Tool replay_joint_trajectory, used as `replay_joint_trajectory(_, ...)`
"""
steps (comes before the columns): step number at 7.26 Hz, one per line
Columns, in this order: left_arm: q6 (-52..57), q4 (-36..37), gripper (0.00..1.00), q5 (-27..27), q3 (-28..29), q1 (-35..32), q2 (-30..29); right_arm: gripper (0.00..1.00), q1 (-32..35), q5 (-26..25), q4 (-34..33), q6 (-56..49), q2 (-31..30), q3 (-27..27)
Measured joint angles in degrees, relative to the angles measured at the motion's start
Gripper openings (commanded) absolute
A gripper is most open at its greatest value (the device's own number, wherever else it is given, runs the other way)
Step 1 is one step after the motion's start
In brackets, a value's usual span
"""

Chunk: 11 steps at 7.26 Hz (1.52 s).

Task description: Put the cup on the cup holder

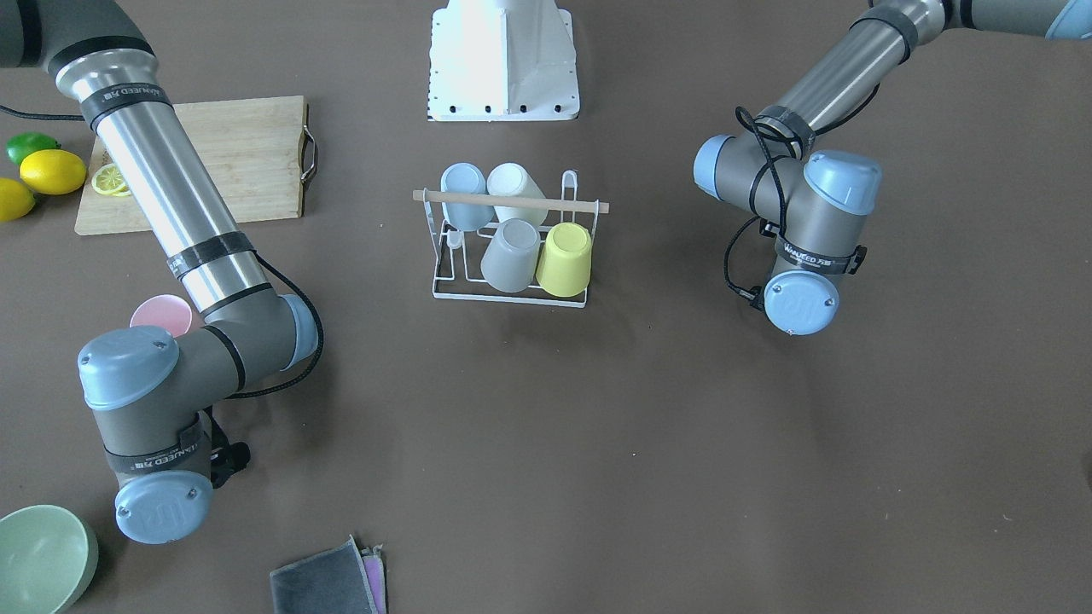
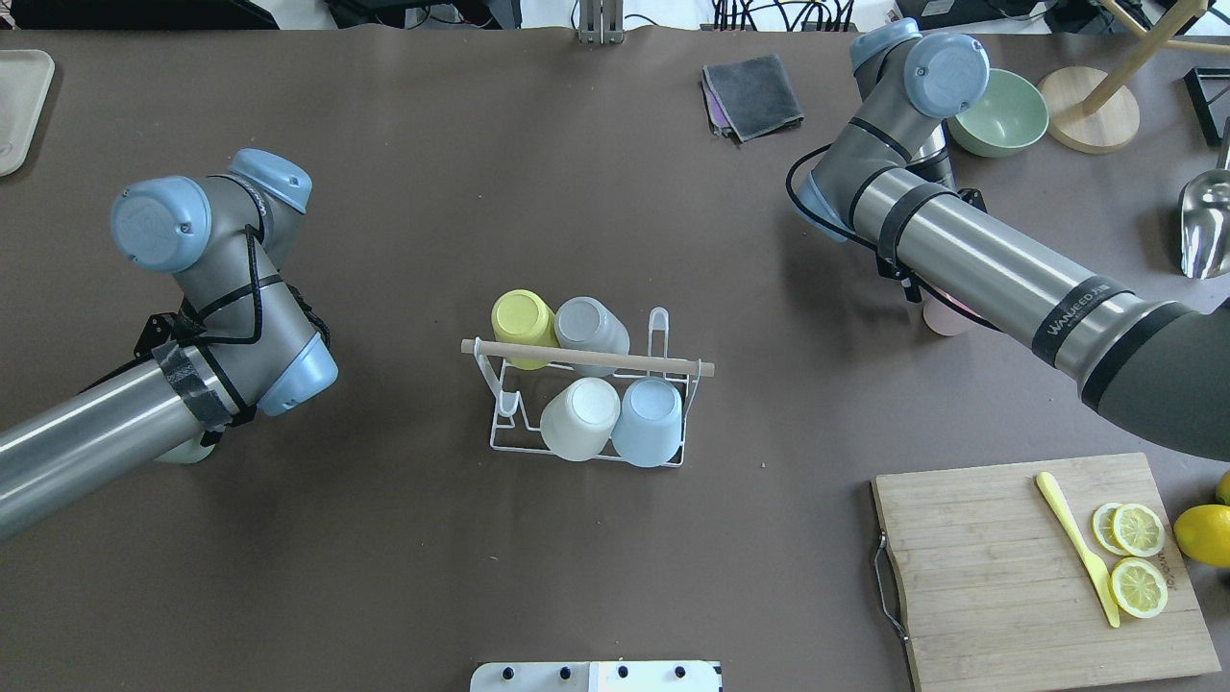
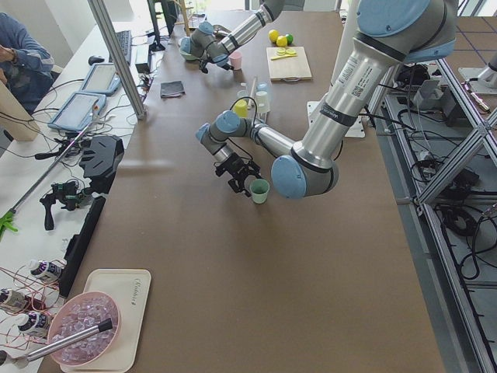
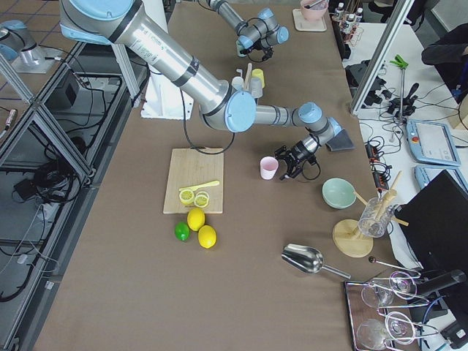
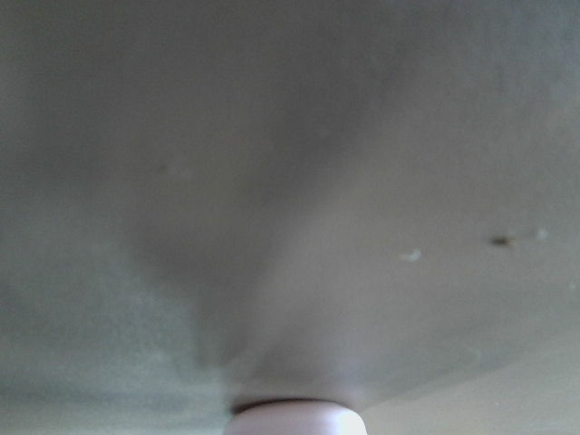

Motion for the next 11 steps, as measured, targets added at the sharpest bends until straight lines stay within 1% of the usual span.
replay_joint_trajectory(2, 0.01, 1.14, 0.98, 1.52, 0.26, 0.43, 0.07, 1.0, -0.15, -0.26, -0.06, -0.68, 0.61, -1.67)
replay_joint_trajectory(4, 0.03, 1.75, 0.98, 1.8, 1.05, 1.86, -0.18, 1.0, -0.31, -0.29, -1.0, -1.31, 0.82, -2.37)
replay_joint_trajectory(5, 0.25, 1.81, 0.98, 2.08, 1.77, 2.27, -0.42, 1.0, -0.39, -0.26, -1.87, -1.8, 0.92, -2.52)
replay_joint_trajectory(8, 1.82, 1.9, 0.98, 5.23, 3.65, 2.65, -1.17, 1.0, -0.89, -0.17, -4.22, -2.16, 1.21, -2.6)
replay_joint_trajectory(11, 2.94, 3.24, 0.98, 6.27, 4.42, 3.15, -2.13, 1.0, -1.42, -0.15, -6.2, -2.17, 1.3, -2.59)
